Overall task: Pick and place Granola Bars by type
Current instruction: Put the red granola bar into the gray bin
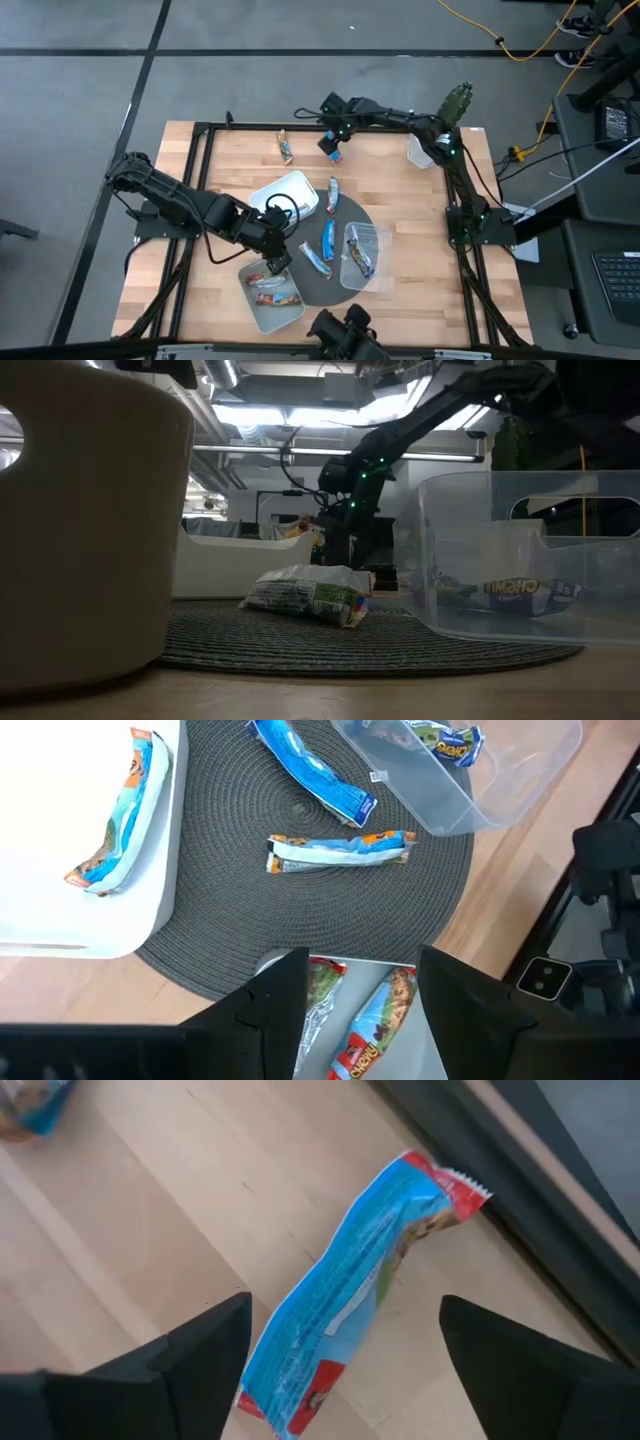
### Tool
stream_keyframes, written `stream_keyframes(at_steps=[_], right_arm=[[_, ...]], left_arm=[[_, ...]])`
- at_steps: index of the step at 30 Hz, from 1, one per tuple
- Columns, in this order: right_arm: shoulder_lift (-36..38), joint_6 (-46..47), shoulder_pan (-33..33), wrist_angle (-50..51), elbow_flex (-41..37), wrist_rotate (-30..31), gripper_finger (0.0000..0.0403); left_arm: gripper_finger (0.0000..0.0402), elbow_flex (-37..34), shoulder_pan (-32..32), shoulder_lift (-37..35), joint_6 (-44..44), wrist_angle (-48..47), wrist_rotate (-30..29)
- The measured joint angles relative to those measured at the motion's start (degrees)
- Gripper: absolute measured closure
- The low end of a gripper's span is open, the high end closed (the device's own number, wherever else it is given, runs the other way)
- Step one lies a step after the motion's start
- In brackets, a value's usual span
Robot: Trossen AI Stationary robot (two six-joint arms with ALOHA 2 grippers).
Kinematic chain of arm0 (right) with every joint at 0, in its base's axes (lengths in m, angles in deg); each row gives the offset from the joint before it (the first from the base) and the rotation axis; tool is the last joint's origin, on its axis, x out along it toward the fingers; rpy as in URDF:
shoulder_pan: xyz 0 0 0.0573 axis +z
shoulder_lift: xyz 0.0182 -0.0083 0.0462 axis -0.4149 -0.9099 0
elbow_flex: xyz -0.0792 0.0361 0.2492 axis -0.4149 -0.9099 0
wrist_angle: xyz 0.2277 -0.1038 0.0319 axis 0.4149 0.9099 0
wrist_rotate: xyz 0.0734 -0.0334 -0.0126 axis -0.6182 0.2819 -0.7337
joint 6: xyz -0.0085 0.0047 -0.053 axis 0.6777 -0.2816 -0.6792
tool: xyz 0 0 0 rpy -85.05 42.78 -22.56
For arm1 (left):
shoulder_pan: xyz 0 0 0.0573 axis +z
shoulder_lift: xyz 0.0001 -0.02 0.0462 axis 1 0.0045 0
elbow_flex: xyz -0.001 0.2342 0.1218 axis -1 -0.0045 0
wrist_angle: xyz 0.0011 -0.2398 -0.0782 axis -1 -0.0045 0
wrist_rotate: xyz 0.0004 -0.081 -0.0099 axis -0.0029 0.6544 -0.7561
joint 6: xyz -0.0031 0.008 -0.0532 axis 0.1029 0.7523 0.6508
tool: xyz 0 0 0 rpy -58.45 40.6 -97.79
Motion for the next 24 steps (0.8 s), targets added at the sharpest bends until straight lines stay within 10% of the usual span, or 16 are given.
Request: stream_keyframes(at_steps=[9, 24], right_arm=[[-1.9, 0.3, 0.0, 0.5, 0.0, -1.5, 0.0151], [-1.8, -2.6, 0.0, 0.8, 0.0, -8.1, 0.0389]], left_arm=[[0.0224, 0.0, 0.0, 0.0, -1.2, 0.0, 0.3], [0.0224, 0.0, 0.0, 0.0, -2.3, 0.0, -0.2]])
